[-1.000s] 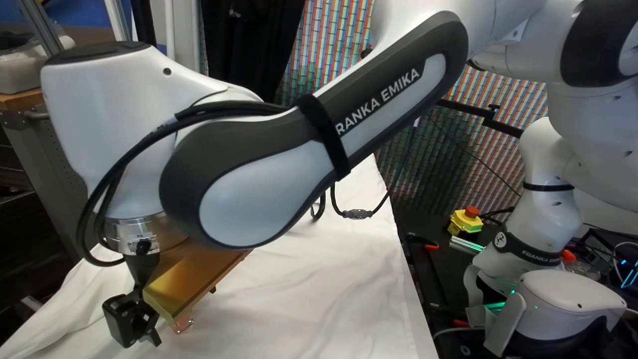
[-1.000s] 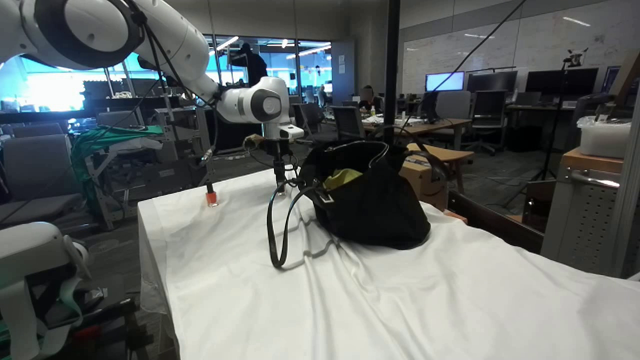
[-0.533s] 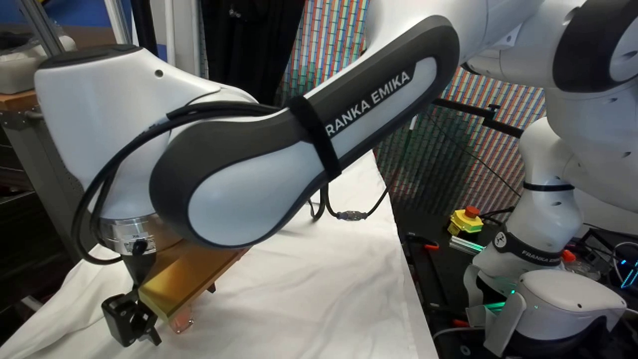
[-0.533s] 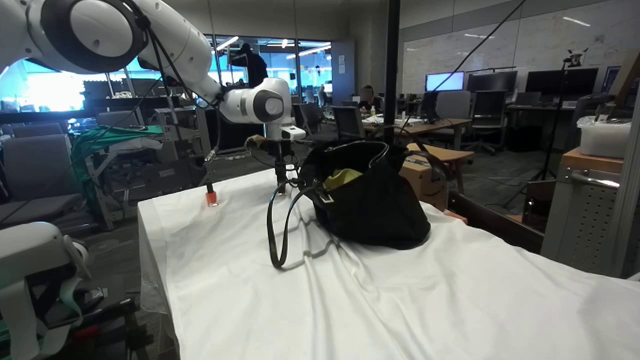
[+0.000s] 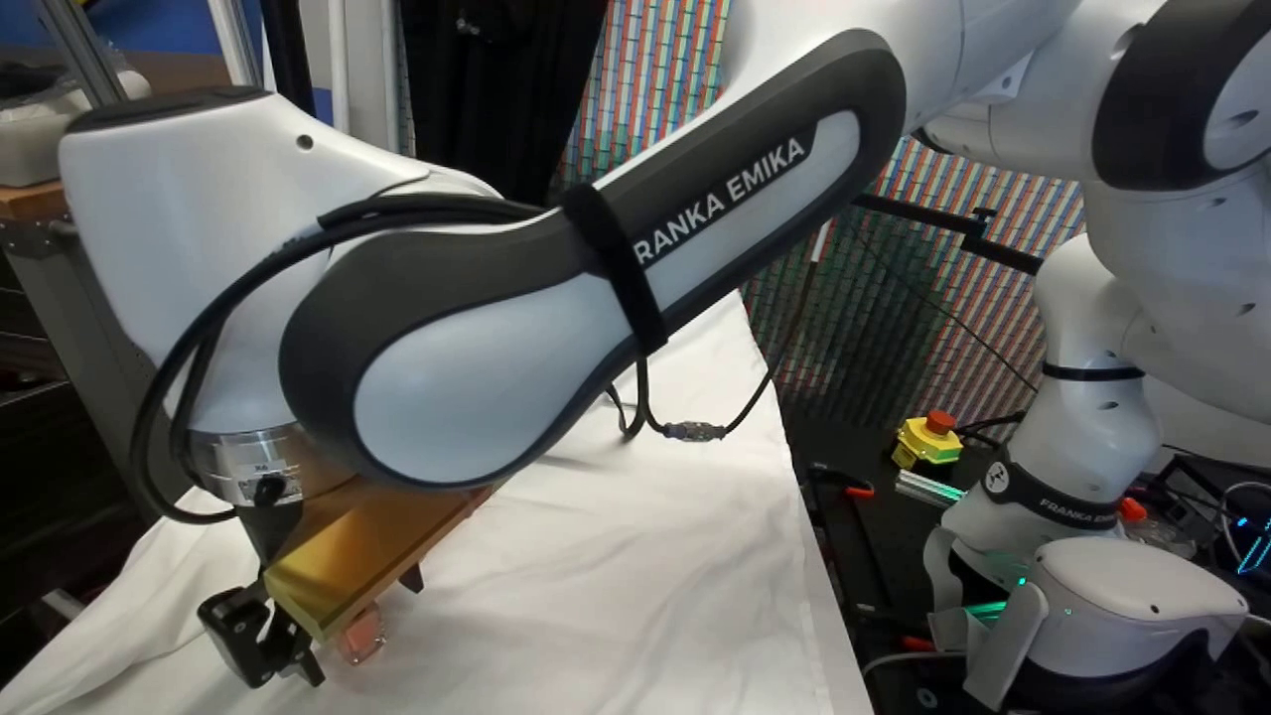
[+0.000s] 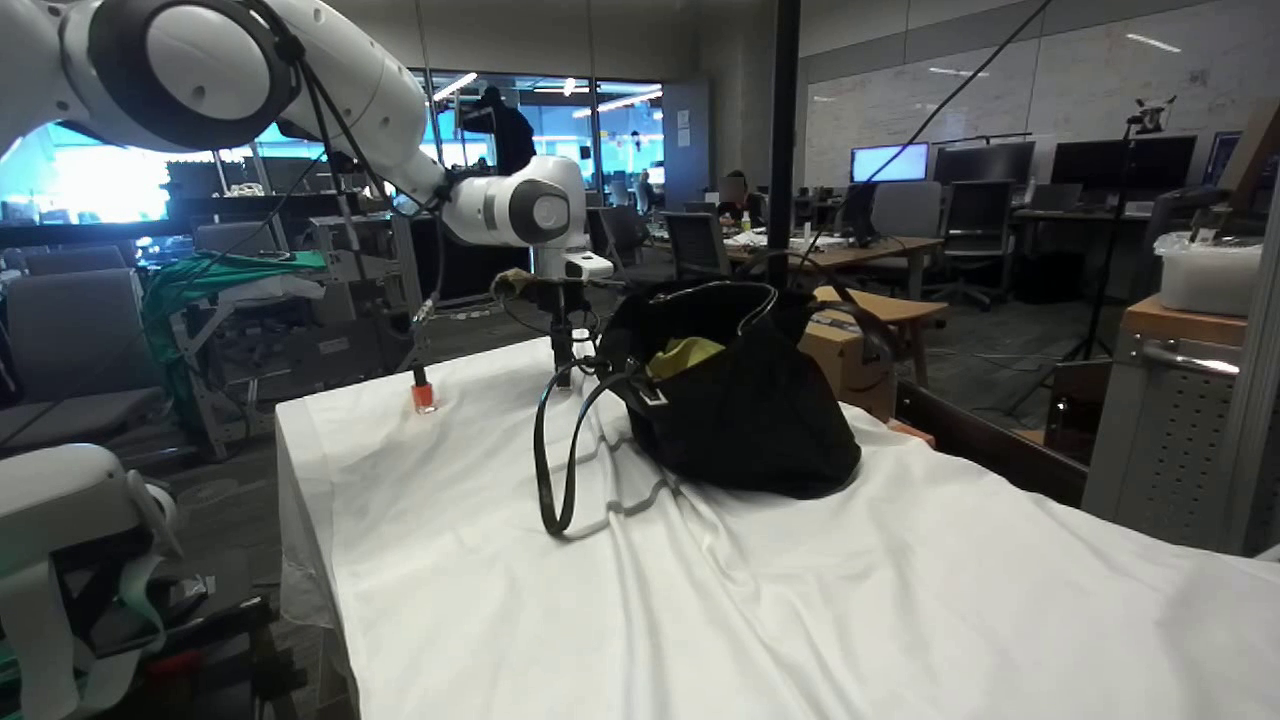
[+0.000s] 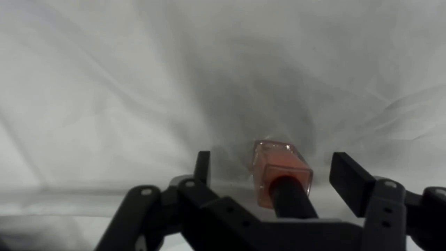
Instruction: Put all the nail polish bottles into the bag
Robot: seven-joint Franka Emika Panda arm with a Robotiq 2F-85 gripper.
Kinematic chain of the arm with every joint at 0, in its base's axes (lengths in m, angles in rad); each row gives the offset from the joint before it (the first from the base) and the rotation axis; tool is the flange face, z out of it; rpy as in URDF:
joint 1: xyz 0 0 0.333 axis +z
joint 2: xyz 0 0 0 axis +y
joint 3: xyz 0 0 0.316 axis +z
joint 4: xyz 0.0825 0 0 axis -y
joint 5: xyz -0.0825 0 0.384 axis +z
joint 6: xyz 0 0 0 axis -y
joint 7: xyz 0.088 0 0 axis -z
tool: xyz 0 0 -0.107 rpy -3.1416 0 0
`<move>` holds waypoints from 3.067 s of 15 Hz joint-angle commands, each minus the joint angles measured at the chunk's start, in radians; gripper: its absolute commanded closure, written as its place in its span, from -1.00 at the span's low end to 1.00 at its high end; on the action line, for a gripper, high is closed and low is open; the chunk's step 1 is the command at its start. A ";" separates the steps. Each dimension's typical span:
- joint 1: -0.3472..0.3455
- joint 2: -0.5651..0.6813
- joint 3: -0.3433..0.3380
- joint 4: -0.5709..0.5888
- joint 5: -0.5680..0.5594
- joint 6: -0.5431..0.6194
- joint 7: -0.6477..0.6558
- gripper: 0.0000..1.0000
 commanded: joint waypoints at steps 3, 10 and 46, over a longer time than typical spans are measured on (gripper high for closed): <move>0.002 0.031 -0.005 0.061 0.029 -0.035 -0.005 0.07; 0.004 0.026 -0.006 0.061 0.027 -0.047 -0.003 0.70; -0.161 -0.477 -0.062 -0.199 -0.023 -0.057 -0.052 0.70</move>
